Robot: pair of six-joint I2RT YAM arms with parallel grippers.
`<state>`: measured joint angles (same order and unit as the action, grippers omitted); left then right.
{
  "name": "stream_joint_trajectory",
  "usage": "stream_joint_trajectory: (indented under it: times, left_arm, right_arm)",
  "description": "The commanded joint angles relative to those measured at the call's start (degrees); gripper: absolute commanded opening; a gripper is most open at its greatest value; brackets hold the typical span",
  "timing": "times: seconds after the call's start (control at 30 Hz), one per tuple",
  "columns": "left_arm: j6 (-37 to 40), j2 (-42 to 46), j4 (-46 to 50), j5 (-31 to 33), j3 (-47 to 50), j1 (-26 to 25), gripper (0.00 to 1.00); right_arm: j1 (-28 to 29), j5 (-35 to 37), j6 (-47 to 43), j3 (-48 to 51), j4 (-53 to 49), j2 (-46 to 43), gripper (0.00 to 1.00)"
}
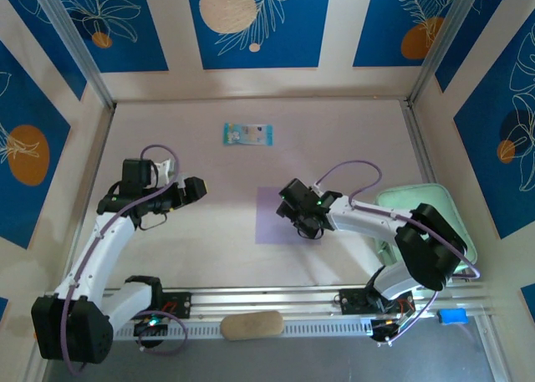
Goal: Fold a paper plane with a square sheet of paper (pick it up from the middle)
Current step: Move the paper to the center of the table.
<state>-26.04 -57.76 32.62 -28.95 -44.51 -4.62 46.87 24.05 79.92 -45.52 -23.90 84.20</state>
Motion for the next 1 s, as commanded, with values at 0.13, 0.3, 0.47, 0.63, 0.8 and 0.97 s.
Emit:
stream_joint_trajectory:
  times: [0.13,0.3,0.47,0.63,0.8,0.97]
  left_arm:
    - [-0.3,-2.3,1.3,-2.0,-0.6,-1.8,1.00]
    - [0.2,-0.5,3.0,0.3,-0.9,-2.6,1.00]
    - [0.0,-0.1,3.1,0.7,-0.8,-3.9,1.00]
    - [0.0,-0.8,3.3,0.8,-0.8,-4.1,1.00]
    - [-0.1,-2.5,2.5,0.3,-0.8,-4.1,1.00]
    - [-0.2,-3.8,2.0,-0.4,-0.2,-4.0,1.00]
  right_arm:
    - [-0.3,2.3,-0.2,1.4,-1.3,-1.4,0.82]
    - [-3.3,-3.2,-8.3,0.5,-1.7,-1.6,0.82]
    - [-5.2,-6.2,-12.6,3.2,0.9,-3.3,0.82]
    - [-10.1,-9.1,-16.9,4.4,0.3,-6.3,0.82]
    - [-13.7,-10.7,-21.1,4.6,-2.6,-10.4,0.82]
    - [-19.1,-16.9,-24.9,6.6,0.2,-13.5,0.83]
